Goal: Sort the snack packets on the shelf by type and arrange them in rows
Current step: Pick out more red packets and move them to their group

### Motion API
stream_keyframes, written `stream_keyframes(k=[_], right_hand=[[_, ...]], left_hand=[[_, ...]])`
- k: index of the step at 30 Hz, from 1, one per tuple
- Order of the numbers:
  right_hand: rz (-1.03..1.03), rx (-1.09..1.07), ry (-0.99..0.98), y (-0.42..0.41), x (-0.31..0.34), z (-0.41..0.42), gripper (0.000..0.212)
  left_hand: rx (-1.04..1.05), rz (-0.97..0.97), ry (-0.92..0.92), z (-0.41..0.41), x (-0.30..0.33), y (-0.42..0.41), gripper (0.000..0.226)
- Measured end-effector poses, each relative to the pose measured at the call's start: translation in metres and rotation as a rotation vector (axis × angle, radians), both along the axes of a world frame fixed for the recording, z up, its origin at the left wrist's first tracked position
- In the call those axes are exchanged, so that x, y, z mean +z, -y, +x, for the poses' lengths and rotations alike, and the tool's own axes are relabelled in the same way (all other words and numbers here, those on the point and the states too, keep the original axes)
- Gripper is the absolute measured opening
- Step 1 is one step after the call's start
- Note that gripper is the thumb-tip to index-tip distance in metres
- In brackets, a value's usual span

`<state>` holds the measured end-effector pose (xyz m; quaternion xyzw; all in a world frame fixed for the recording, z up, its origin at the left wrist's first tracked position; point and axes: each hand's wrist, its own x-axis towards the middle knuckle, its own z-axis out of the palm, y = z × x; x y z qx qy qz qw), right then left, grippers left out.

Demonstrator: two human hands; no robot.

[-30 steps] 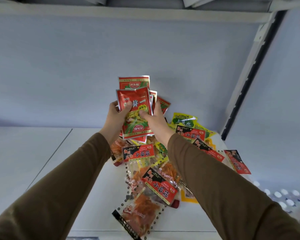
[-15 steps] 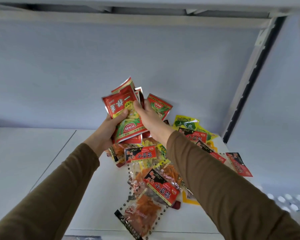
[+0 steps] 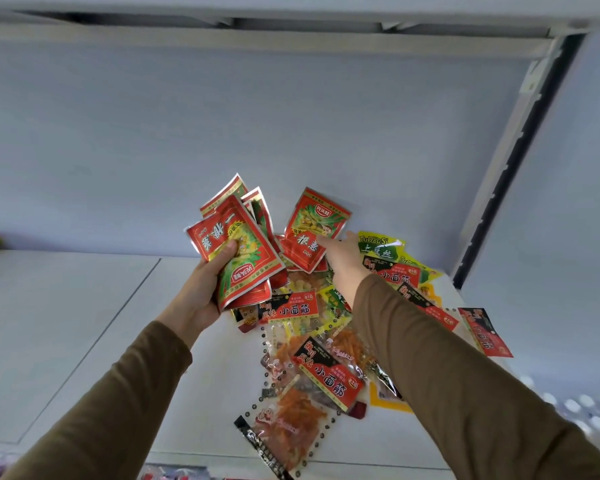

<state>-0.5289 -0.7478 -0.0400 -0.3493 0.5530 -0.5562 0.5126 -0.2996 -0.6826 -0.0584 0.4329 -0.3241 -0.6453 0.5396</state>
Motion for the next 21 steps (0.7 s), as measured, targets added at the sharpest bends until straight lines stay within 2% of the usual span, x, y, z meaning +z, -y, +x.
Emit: stream_keyframes(k=[5, 8, 10, 13, 18, 21], right_hand=[[0.033, 0.022, -0.046, 0.020, -0.010, 0.013, 0.071], [-0.017, -0.021, -0.103, 0.028, -0.012, 0.017, 0.068], [-0.036, -0.053, -0.114, 0.032, -0.015, 0.016, 0.057], [-0.064, -0.068, 0.032, 0.033, -0.013, 0.012, 0.040], [-0.217, -0.040, 0.085, 0.023, 0.002, -0.008, 0.027], [-0.243, -0.058, 0.124, 0.014, 0.016, -0.019, 0.025]], left_hand=[[-0.028, 0.010, -0.013, 0.001, 0.000, -0.003, 0.062], [-0.014, 0.019, -0.014, 0.003, -0.002, -0.002, 0.063], [0.004, 0.029, -0.017, 0.005, -0.003, -0.001, 0.063], [0.036, 0.041, -0.009, 0.008, -0.005, 0.001, 0.060], [0.108, 0.054, -0.011, 0.014, -0.008, 0.004, 0.055], [0.116, 0.067, -0.030, 0.015, -0.008, 0.005, 0.055]])
